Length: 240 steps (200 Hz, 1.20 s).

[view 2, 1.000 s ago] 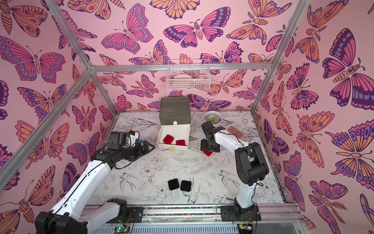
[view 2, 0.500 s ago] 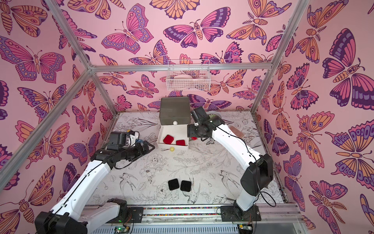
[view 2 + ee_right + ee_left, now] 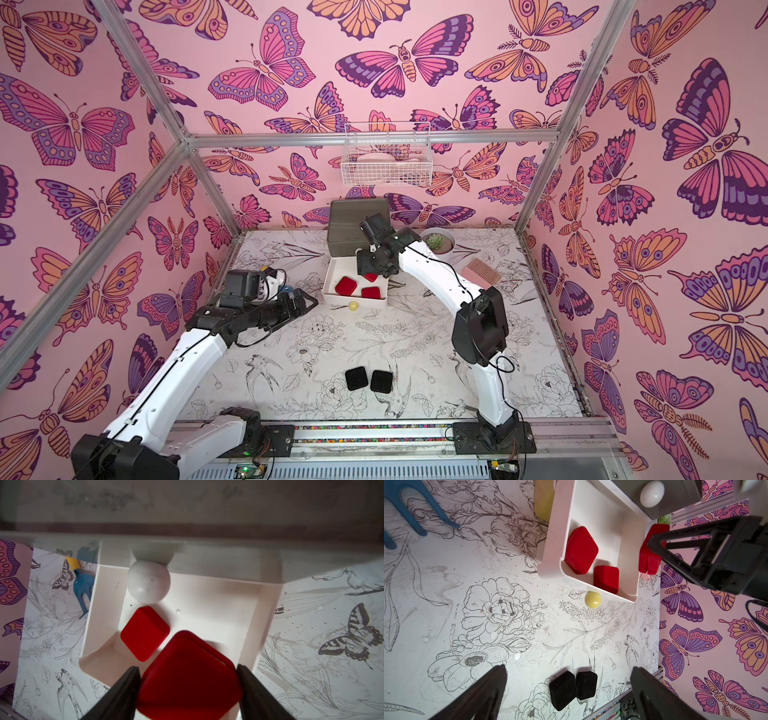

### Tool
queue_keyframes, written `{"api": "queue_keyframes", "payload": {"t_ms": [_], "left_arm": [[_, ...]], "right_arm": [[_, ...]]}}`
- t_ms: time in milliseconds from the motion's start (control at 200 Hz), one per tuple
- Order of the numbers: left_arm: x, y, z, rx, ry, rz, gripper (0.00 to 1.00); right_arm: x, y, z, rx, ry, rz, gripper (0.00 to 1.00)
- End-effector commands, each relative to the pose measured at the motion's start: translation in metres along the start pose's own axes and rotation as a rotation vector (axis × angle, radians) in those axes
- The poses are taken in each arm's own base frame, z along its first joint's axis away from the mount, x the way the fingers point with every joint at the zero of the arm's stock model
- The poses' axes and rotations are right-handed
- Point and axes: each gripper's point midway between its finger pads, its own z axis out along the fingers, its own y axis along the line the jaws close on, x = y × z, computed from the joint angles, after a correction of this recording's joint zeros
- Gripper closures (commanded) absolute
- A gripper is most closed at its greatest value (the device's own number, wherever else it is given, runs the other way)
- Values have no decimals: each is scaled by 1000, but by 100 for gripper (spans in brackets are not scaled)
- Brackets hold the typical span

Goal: Place the brooch boxes into the drawer by color
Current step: Place the brooch box in the drawer.

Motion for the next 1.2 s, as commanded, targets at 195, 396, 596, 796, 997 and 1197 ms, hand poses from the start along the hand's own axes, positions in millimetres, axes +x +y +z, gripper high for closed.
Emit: {"api": "queue_keyframes", "payload": {"t_ms": [195, 396, 596, 796, 997, 1197], "left_arm": [[3, -2, -2, 1, 6, 14, 0], [4, -1, -3, -1, 7, 17, 0], [6, 0, -3, -1, 8, 19, 0], [8, 1, -4, -2, 7, 18, 0], [6, 0, -5, 0, 6, 21, 0], [2, -4, -6, 4, -2, 21, 0]], "right_arm": [[-3, -6, 25, 50, -9, 24, 31], [-5, -8, 35, 59, -31, 38, 28], [-2, -15, 45, 86, -26, 35, 24], [-2, -16, 43, 97, -30, 35, 14], [-8, -10, 29, 67, -52, 29, 12], [-9, 7, -13, 35, -115, -13, 12]]}}
